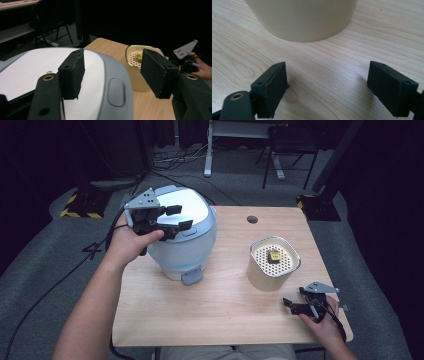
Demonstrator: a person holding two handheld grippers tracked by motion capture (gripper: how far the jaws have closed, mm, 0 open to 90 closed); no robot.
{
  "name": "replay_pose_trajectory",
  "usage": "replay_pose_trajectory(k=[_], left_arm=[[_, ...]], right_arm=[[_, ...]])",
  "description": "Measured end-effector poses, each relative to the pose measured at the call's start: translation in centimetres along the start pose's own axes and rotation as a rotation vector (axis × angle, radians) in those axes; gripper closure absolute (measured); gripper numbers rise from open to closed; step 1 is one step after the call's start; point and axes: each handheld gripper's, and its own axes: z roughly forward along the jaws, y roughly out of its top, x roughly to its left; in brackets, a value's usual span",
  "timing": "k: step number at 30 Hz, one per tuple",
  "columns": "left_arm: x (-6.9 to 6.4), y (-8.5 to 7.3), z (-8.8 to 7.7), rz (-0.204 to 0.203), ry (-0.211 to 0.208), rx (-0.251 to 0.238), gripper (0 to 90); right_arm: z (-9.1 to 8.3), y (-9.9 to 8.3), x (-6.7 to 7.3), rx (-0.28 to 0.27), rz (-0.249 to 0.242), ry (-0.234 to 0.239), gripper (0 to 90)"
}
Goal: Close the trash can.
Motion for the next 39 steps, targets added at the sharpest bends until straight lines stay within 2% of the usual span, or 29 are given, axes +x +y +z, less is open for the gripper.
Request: replay_pose_trajectory(k=[6, 9, 12, 14, 16, 22, 27, 32, 39], left_arm=[[-3.6, -0.4, -1.1, 0.054, -0.073, -0.012, 35.6], [-5.2, -1.0, -1.8, 0.082, -0.080, -0.011, 34.4], [-6.3, -2.0, -2.2, 0.080, -0.084, -0.009, 33.8], [-7.0, -2.9, -2.4, 0.077, -0.107, -0.010, 32.8], [-7.4, -3.8, -2.4, 0.080, -0.109, -0.004, 31.9], [-8.1, -7.3, -2.2, 0.059, -0.101, -0.002, 31.6], [-8.2, -10.2, -1.9, 0.026, -0.056, 0.015, 30.7], [-7.8, -13.6, -1.0, -0.002, 0.025, 0.060, 30.3], [-7.5, -16.7, 0.6, -0.031, 0.050, 0.134, 29.6]], right_arm=[[0.0, 0.0, 0.0, 0.000, 0.000, 0.000, 16.6], [0.0, 0.0, 0.0, 0.000, 0.000, 0.000, 16.6], [0.1, 0.0, 0.0, -0.001, 0.001, -0.002, 16.4], [0.1, 0.1, 0.0, 0.000, -0.001, -0.004, 16.3], [0.1, 0.1, 0.0, 0.000, -0.001, -0.003, 16.3], [0.1, 0.1, 0.0, 0.000, -0.001, -0.003, 16.3], [0.1, 0.1, 0.0, 0.000, -0.001, -0.003, 16.3], [0.1, 0.1, 0.0, 0.000, -0.001, -0.003, 16.3], [0.1, 0.1, 0.0, -0.001, 0.000, -0.001, 16.3]])
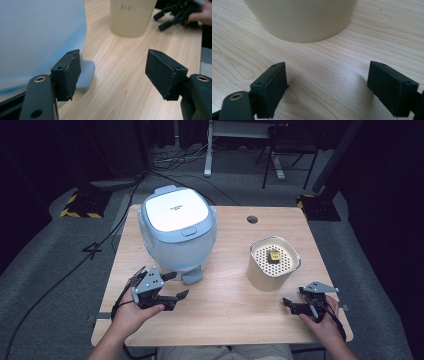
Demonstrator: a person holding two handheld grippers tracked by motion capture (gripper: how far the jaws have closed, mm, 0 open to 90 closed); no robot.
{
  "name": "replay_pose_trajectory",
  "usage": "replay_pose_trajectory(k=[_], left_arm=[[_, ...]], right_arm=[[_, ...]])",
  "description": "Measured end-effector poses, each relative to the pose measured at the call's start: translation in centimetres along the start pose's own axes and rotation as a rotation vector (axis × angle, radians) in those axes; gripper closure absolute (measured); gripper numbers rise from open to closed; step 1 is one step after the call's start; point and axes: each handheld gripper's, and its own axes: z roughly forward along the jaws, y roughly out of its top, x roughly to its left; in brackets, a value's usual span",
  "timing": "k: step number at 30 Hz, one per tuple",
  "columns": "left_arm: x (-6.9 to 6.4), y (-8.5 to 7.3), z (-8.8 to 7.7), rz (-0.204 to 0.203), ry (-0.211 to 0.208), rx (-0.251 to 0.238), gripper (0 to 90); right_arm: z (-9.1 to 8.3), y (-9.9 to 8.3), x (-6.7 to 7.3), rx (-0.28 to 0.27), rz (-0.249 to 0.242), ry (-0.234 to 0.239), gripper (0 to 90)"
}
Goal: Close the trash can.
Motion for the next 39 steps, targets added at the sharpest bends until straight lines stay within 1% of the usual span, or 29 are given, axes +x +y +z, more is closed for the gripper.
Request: replay_pose_trajectory(k=[5, 6, 7, 9, 12, 13, 17, 18, 19, 21, 23, 25, 28, 30, 31, 33, 34, 35, 39], left_arm=[[0.1, -1.8, 0.9, -0.032, 0.013, 0.026, 29.4], [0.1, -2.1, 1.1, -0.027, 0.022, 0.039, 29.2], [0.2, -2.6, 1.5, -0.022, 0.034, 0.061, 29.1], [0.2, -3.4, 2.2, -0.029, 0.032, 0.086, 28.8], [0.2, -4.1, 2.7, -0.039, 0.031, 0.107, 28.5], [0.2, -4.5, 3.0, -0.041, 0.031, 0.122, 28.3], [0.1, -5.3, 3.3, -0.045, 0.034, 0.154, 27.3], [0.0, -5.4, 3.3, -0.045, 0.037, 0.164, 26.9], [-0.1, -5.6, 3.4, -0.036, 0.045, 0.188, 26.6], [-0.2, -6.0, 3.5, -0.033, 0.050, 0.204, 25.9], [-0.2, -6.4, 3.7, -0.042, 0.051, 0.219, 24.5], [-0.2, -6.6, 3.9, -0.030, 0.055, 0.234, 23.8], [-0.1, -6.9, 4.2, -0.016, 0.064, 0.269, 22.0], [-0.2, -7.0, 4.4, -0.009, 0.080, 0.306, 19.7], [-0.2, -7.0, 4.4, -0.021, 0.088, 0.312, 18.6], [-0.2, -7.0, 4.5, -0.034, 0.095, 0.318, 16.2], [-0.2, -7.0, 4.5, -0.051, 0.096, 0.322, 16.2], [-0.2, -7.0, 4.5, -0.086, 0.100, 0.326, 16.3], [-0.2, -7.0, 4.6, -0.090, 0.105, 0.329, 14.9]], right_arm=[[0.0, 0.0, 0.0, 0.001, -0.001, 0.000, 16.3], [0.0, 0.0, 0.0, 0.001, -0.001, 0.000, 16.3], [0.0, 0.0, 0.0, 0.001, -0.001, 0.000, 16.3], [0.0, 0.0, 0.0, 0.000, 0.000, 0.000, 16.3], [0.0, 0.0, 0.0, 0.001, -0.001, 0.000, 16.3], [0.0, 0.0, 0.0, 0.000, 0.000, 0.000, 16.3], [0.0, 0.0, 0.0, 0.001, -0.001, 0.000, 16.3], [0.0, 0.0, 0.0, 0.001, -0.001, 0.000, 16.3], [0.0, 0.0, 0.0, 0.001, -0.001, 0.000, 16.3], [0.0, 0.0, 0.0, 0.001, -0.001, 0.000, 16.3], [0.0, 0.0, 0.0, 0.001, -0.001, 0.000, 16.3], [0.0, 0.0, 0.0, 0.001, -0.001, 0.000, 16.3], [0.0, 0.0, 0.0, 0.001, -0.001, 0.000, 16.3], [0.0, 0.0, 0.0, 0.001, -0.001, 0.000, 16.3], [0.0, 0.0, 0.0, 0.001, -0.001, 0.000, 16.3], [0.0, 0.0, 0.0, 0.001, -0.001, 0.000, 16.3], [0.0, 0.0, 0.0, 0.001, -0.001, 0.000, 16.3], [0.0, 0.0, 0.0, 0.001, -0.001, 0.000, 16.3], [0.0, 0.0, 0.0, 0.001, 0.000, 0.000, 16.3]])
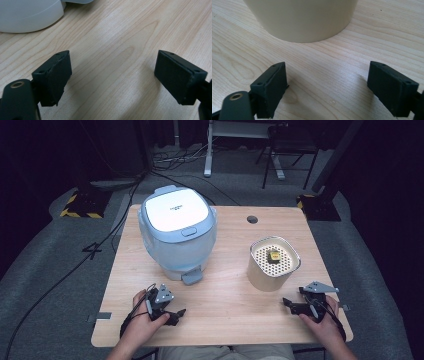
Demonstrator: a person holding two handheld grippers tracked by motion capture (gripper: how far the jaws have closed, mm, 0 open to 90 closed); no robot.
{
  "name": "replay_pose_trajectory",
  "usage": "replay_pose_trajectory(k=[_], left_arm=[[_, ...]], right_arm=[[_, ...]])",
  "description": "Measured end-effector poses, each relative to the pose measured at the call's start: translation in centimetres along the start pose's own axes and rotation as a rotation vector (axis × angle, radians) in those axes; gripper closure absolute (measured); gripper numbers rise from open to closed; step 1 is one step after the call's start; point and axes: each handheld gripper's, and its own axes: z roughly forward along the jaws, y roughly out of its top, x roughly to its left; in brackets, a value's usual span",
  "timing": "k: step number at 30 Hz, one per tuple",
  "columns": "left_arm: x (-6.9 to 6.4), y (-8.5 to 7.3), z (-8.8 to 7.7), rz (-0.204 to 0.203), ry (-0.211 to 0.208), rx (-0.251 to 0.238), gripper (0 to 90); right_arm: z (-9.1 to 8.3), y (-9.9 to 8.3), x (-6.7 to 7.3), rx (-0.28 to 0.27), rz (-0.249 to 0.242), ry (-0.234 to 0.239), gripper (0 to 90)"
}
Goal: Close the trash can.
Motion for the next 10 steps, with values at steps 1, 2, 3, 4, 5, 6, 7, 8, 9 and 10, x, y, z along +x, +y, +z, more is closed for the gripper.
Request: replay_pose_trajectory(k=[1, 2, 3, 4, 5, 6, 7, 8, 9, 10], left_arm=[[-0.02, 0.01, 0.04, -0.005, 0.000, 0.001, 13.9], [-0.02, 0.02, 0.04, -0.006, 0.003, 0.004, 13.3], [0.00, 0.02, 0.06, -0.008, 0.003, 0.002, 12.8], [0.01, 0.02, 0.06, -0.008, 0.003, 0.002, 12.7], [0.01, 0.02, 0.06, -0.008, 0.003, 0.002, 12.7], [0.01, 0.02, 0.06, -0.008, 0.003, 0.002, 12.6], [0.01, 0.02, 0.06, -0.008, 0.003, 0.002, 12.6], [0.01, 0.02, 0.06, -0.008, 0.003, 0.003, 12.6], [0.01, 0.02, 0.06, -0.008, 0.003, 0.002, 12.6], [0.01, 0.02, 0.06, -0.008, 0.003, 0.002, 12.6]], right_arm=[[0.00, 0.00, 0.00, 0.000, 0.000, 0.000, 16.3], [0.00, 0.00, 0.00, 0.000, 0.000, 0.000, 16.3], [0.01, 0.00, 0.00, -0.001, 0.000, 0.001, 16.3], [0.00, 0.00, 0.00, 0.000, 0.000, 0.000, 16.3], [0.00, 0.00, 0.00, 0.000, 0.000, 0.000, 16.3], [0.00, 0.00, 0.00, 0.000, 0.000, 0.000, 16.3], [0.00, 0.00, 0.00, 0.000, 0.000, 0.000, 16.3], [0.00, 0.00, 0.00, 0.000, 0.000, 0.000, 16.3], [0.00, 0.00, 0.00, 0.000, 0.000, 0.000, 16.3], [0.00, 0.00, 0.00, -0.001, 0.000, 0.001, 16.3]])
